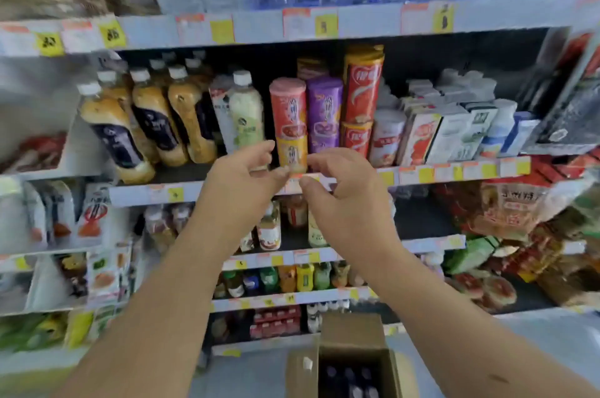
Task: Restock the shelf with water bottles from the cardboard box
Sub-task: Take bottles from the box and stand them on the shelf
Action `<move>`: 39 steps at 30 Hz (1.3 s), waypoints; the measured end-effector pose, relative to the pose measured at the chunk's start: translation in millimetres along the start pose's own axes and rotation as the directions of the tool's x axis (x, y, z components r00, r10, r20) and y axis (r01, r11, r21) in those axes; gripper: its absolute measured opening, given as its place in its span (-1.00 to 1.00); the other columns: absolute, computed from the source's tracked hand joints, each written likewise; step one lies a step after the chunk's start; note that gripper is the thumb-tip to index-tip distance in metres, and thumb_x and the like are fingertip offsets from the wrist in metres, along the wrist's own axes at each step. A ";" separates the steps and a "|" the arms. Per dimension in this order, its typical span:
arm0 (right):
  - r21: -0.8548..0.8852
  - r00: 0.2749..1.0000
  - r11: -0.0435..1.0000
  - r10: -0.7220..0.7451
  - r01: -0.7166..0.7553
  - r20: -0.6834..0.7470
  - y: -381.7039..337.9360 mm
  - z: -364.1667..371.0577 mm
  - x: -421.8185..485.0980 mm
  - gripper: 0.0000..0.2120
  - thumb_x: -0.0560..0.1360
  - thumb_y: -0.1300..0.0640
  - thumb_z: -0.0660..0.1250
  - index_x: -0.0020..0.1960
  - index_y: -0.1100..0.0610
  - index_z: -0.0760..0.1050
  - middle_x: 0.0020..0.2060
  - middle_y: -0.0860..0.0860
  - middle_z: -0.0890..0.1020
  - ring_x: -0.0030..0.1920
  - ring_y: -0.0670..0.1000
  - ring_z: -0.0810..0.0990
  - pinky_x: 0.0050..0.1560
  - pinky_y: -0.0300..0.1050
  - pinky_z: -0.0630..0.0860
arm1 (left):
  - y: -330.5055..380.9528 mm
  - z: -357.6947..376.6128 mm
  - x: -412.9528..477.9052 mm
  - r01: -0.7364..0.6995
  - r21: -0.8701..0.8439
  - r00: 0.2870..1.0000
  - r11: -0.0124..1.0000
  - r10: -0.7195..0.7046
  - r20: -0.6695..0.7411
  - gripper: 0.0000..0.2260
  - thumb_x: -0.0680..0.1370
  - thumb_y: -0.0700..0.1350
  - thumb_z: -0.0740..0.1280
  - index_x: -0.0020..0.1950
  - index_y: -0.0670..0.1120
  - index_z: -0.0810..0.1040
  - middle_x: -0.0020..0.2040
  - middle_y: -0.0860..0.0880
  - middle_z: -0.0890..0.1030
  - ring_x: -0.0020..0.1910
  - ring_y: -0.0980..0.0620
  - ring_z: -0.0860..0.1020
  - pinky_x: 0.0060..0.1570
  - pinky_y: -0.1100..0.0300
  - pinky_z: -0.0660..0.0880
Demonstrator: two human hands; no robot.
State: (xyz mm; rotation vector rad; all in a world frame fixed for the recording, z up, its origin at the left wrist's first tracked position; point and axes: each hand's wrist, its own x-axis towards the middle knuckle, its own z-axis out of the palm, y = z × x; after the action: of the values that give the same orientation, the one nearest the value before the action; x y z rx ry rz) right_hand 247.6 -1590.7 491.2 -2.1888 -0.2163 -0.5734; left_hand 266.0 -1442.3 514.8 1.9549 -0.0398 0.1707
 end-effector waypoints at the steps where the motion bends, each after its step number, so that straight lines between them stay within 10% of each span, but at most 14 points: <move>1: -0.009 0.998 0.998 0.055 -0.055 0.031 17.7 -0.6 -14.9 -0.73 0.57 0.09 0.36 0.26 0.08 0.58 0.22 -0.07 0.56 0.20 -0.12 0.49 0.17 -0.19 0.49 | -16.9 14.3 -8.2 0.040 0.006 0.999 0.999 -0.040 0.023 -0.56 0.54 -0.08 0.42 0.41 0.06 0.46 0.23 0.10 0.56 0.03 0.29 0.55 -0.07 0.30 0.48; 8: -0.189 0.889 0.903 0.418 -0.385 0.186 156.2 31.9 -117.8 -0.79 0.54 0.10 0.36 0.16 0.00 0.61 0.14 -0.07 0.62 0.16 -0.06 0.55 0.11 -0.38 0.33 | -164.2 104.1 -57.6 0.283 0.118 0.926 0.952 -0.303 0.223 -0.58 0.55 -0.05 0.39 0.41 0.07 0.47 0.26 0.14 0.54 0.14 0.14 0.55 0.02 0.24 0.50; 18: -0.464 0.619 0.664 0.737 -0.587 0.272 346.0 150.5 -277.3 -0.73 0.49 0.14 0.37 0.19 0.08 0.62 0.15 0.04 0.63 0.15 0.09 0.58 0.18 -0.06 0.49 | -390.1 219.5 -127.5 0.464 0.322 0.713 0.825 -0.564 0.417 -0.57 0.56 -0.05 0.38 0.43 0.08 0.44 0.33 0.08 0.53 0.25 0.10 0.52 0.16 0.20 0.43; 27: -0.605 0.437 0.680 0.732 -0.414 0.523 488.2 264.9 -382.1 -0.65 0.56 0.14 0.31 0.34 0.09 0.49 0.25 0.11 0.50 0.18 0.14 0.55 0.17 -0.06 0.51 | -530.1 286.5 -169.1 0.500 0.409 0.670 0.763 -0.641 0.375 -0.59 0.58 -0.02 0.34 0.43 0.13 0.42 0.34 0.12 0.53 0.26 0.18 0.51 0.00 0.34 0.37; 32: -0.645 0.352 0.687 0.726 -0.335 0.591 568.5 341.5 -437.2 -0.55 0.53 0.18 0.29 0.41 0.01 0.38 0.33 0.15 0.40 0.13 0.21 0.57 0.15 0.09 0.56 | -587.3 325.0 -189.0 0.602 0.317 0.661 0.732 -0.680 0.316 -0.62 0.56 -0.03 0.35 0.38 0.16 0.47 0.28 0.17 0.56 0.20 0.28 0.52 0.23 0.22 0.46; 39: -0.612 0.351 0.772 0.628 -0.169 0.695 627.4 381.2 -469.3 -0.66 0.56 0.16 0.23 0.33 0.11 0.43 0.22 0.19 0.46 0.13 0.23 0.55 0.06 0.02 0.50 | -612.5 359.6 -204.7 0.632 0.272 0.639 0.726 -0.687 0.347 -0.62 0.57 0.00 0.32 0.39 0.20 0.44 0.29 0.21 0.54 0.26 0.27 0.48 0.28 0.16 0.46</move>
State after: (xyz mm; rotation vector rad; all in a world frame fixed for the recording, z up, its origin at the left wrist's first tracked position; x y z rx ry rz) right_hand 174.7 -1671.7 -373.3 -2.6537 -0.0344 1.0120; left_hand 166.2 -1551.3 -209.4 1.9691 0.4173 -0.7756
